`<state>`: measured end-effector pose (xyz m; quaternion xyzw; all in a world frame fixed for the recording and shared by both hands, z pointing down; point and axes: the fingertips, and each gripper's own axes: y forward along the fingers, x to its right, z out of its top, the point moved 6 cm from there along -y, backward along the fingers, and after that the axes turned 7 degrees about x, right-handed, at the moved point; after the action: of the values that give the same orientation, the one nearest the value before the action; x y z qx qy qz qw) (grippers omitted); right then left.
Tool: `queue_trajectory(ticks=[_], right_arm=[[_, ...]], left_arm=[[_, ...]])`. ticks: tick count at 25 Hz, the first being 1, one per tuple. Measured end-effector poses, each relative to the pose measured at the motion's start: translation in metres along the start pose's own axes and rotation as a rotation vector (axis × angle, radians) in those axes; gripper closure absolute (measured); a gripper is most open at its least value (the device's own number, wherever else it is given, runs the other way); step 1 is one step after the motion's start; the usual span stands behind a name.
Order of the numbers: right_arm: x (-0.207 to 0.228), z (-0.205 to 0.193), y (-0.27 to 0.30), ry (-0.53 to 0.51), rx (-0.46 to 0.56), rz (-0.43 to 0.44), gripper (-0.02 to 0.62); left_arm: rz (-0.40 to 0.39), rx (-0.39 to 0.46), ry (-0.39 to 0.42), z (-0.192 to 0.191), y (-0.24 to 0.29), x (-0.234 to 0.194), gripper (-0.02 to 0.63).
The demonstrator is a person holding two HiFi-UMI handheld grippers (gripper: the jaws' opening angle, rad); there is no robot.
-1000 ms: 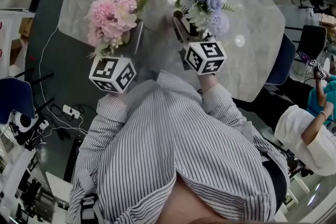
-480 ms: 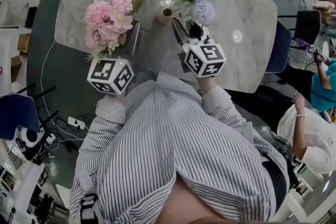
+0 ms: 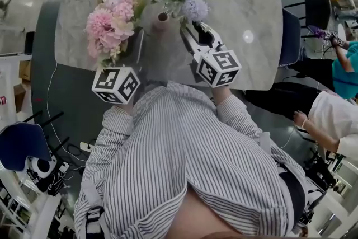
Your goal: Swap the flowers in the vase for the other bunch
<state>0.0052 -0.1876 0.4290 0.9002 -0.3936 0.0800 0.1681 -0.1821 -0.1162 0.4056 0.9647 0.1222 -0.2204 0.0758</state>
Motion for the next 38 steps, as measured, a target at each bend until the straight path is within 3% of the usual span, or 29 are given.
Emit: queue_trajectory(ticks=[13, 28, 38], right_arm=[[-0.007, 0.022, -0.031, 0.017, 0.096, 0.032, 0.43], [0.018, 0.026, -0.044, 0.002, 0.159, 0.012, 0.436], [0.015, 0.027, -0.048, -0.005, 0.176, 0.007, 0.515]], left_arm=[[-0.061, 0.003, 0.017, 0.011, 0.0, 0.016, 0.578], [-0.075, 0.012, 0.038, 0.005, 0.021, 0.027, 0.58], [-0.082, 0.004, 0.041, 0.003, 0.022, 0.028, 0.578]])
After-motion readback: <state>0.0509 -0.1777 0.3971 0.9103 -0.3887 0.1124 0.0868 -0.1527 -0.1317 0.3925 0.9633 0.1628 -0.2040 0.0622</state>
